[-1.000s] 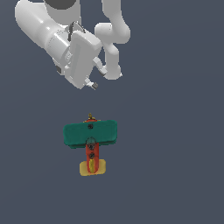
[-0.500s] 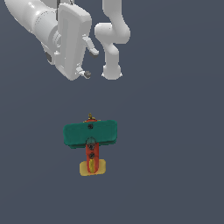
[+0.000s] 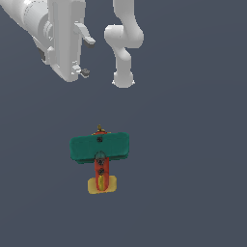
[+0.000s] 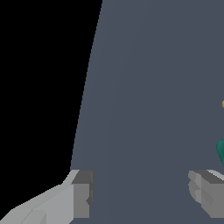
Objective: Pick up the object and move it to a goal position.
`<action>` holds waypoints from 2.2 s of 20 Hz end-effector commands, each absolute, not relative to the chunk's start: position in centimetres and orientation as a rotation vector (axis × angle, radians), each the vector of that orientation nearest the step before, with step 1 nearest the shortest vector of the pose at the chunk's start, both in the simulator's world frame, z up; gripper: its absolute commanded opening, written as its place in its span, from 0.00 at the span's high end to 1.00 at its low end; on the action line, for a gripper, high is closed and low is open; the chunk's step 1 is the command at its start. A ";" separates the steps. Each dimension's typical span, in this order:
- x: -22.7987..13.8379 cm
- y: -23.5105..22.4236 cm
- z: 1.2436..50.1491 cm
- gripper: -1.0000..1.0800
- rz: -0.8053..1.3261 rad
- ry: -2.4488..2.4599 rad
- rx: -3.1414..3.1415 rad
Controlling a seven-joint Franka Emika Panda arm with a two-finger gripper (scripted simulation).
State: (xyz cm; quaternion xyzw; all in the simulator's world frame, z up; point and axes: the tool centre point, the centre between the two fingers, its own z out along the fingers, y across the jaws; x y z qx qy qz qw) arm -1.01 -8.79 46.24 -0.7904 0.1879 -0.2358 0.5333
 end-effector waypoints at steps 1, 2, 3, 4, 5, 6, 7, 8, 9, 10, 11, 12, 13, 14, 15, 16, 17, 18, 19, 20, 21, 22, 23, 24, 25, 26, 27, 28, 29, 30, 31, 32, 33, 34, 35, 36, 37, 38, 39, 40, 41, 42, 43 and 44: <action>-1.0 -9.5 46.7 0.19 -0.586 0.445 -1.862; -1.0 -9.8 46.9 0.19 -0.594 0.445 -1.853; -1.0 -10.1 47.0 0.19 -0.602 0.445 -1.844; -0.9 -10.4 47.1 0.19 -0.610 0.445 -1.835; -0.9 -10.7 47.1 0.19 -0.617 0.445 -1.826; -0.9 -11.0 47.2 0.19 -0.624 0.446 -1.817; -0.9 -11.3 47.2 0.19 -0.631 0.448 -1.809; -0.8 -11.7 47.2 0.19 -0.637 0.449 -1.800; -0.8 -12.0 47.1 0.19 -0.643 0.451 -1.792; -0.7 -12.3 47.1 0.19 -0.649 0.453 -1.783; -0.7 -12.6 47.0 0.19 -0.654 0.455 -1.775; -0.7 -12.9 46.9 0.19 -0.659 0.458 -1.767; -0.6 -13.2 46.7 0.19 -0.663 0.461 -1.758; -0.5 -13.5 46.6 0.19 -0.667 0.464 -1.751; -0.5 -13.8 46.4 0.19 -0.671 0.468 -1.743; -0.4 -14.1 46.2 0.19 -0.675 0.471 -1.735; -0.3 -14.4 46.0 0.19 -0.678 0.475 -1.728; -0.3 -14.7 45.7 0.19 -0.681 0.480 -1.720; -0.2 -14.9 45.4 0.19 -0.683 0.484 -1.713; -0.1 -15.2 45.1 0.19 -0.685 0.489 -1.706; 0.0 -15.5 44.8 0.19 -0.687 0.494 -1.700; 0.1 -15.8 44.4 0.19 -0.688 0.499 -1.693; 0.1 -16.0 44.0 0.19 -0.689 0.505 -1.687; 0.2 -16.3 43.6 0.19 -0.690 0.510 -1.681; 0.3 -16.5 43.2 0.19 -0.691 0.516 -1.675; 0.4 -16.7 42.8 0.19 -0.691 0.522 -1.670; 0.5 -17.0 42.3 0.19 -0.690 0.529 -1.664; 0.6 -17.2 41.8 0.19 -0.690 0.535 -1.659; 0.7 -17.4 41.3 0.19 -0.689 0.542 -1.655; 0.8 -17.6 40.7 0.19 -0.688 0.549 -1.650; 0.9 -17.8 40.1 0.19 -0.687 0.556 -1.646; 1.0 -17.9 39.6 0.19 -0.685 0.563 -1.642; 1.1 -18.1 38.9 0.19 -0.683 0.570 -1.638; 1.2 -18.3 38.3 0.19 -0.680 0.578 -1.635; 1.3 -18.4 37.7 0.19 -0.678 0.585 -1.632; 1.3 -18.5 37.0 0.19 -0.675 0.592 -1.630; 1.4 -18.6 36.4 0.19 -0.672 0.599 -1.627; 1.5 -18.7 35.8 0.19 -0.669 0.606 -1.626; 1.6 -18.8 35.3 0.19 -0.666 0.613 -1.624; 1.6 -18.9 34.7 0.19 -0.663 0.619 -1.623; 1.7 -18.9 34.2 0.19 -0.660 0.625 -1.622; 1.7 -19.0 33.7 0.19 -0.657 0.630 -1.621; 1.7 -19.0 33.2 0.19 -0.655 0.635 -1.620; 1.8 -19.1 32.8 0.19 -0.652 0.640 -1.620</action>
